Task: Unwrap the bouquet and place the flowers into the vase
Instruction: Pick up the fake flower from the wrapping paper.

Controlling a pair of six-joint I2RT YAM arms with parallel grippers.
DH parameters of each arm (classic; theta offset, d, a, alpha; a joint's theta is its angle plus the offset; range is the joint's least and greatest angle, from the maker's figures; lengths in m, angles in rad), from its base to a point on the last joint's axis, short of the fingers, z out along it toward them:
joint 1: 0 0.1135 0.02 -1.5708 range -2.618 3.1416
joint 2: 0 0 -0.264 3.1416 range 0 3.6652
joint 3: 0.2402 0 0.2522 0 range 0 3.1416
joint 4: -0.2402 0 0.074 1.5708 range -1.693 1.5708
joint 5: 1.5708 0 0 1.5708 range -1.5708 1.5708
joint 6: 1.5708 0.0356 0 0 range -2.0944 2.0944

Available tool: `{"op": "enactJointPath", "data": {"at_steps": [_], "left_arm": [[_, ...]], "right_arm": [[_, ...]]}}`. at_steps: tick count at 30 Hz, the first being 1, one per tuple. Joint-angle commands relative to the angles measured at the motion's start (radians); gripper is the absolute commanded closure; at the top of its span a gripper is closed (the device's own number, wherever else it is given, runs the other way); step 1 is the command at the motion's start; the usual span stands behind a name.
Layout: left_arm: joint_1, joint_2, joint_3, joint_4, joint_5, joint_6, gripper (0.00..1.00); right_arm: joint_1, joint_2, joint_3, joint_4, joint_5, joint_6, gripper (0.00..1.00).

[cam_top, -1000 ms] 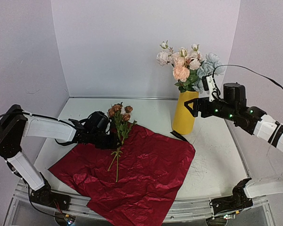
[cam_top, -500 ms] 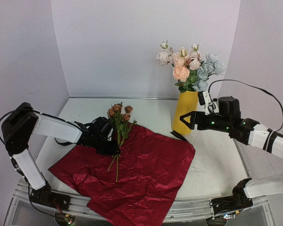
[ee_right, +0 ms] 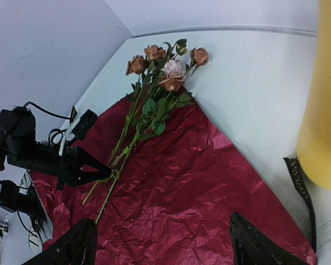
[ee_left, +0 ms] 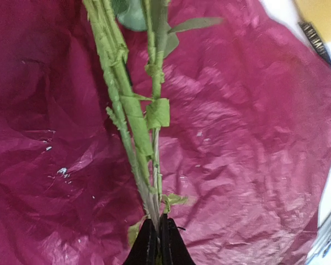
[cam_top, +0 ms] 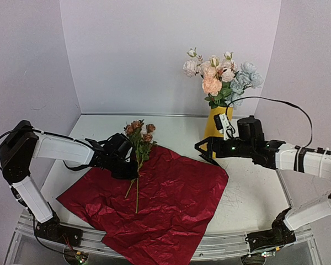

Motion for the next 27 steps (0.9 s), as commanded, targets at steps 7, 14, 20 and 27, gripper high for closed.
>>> {"op": "enactJointPath", "data": {"at_steps": [7, 14, 20, 27], "left_arm": [[-0.003, -0.197, 0.060, -0.014, -0.007, 0.048, 1.00], [-0.004, -0.285, 0.024, 0.040, 0.031, 0.079, 1.00], [-0.013, -0.349, -0.011, 0.118, 0.104, 0.104, 1.00], [-0.053, -0.347, -0.025, 0.173, 0.168, 0.127, 1.00]], "right_arm": [[0.162, 0.234, 0.189, 0.187, -0.014, 0.184, 0.16], [0.196, 0.352, 0.294, 0.252, -0.034, 0.373, 0.14], [0.223, 0.445, 0.399, 0.247, -0.039, 0.477, 0.15], [0.261, 0.503, 0.492, 0.245, -0.001, 0.508, 0.26]]}}
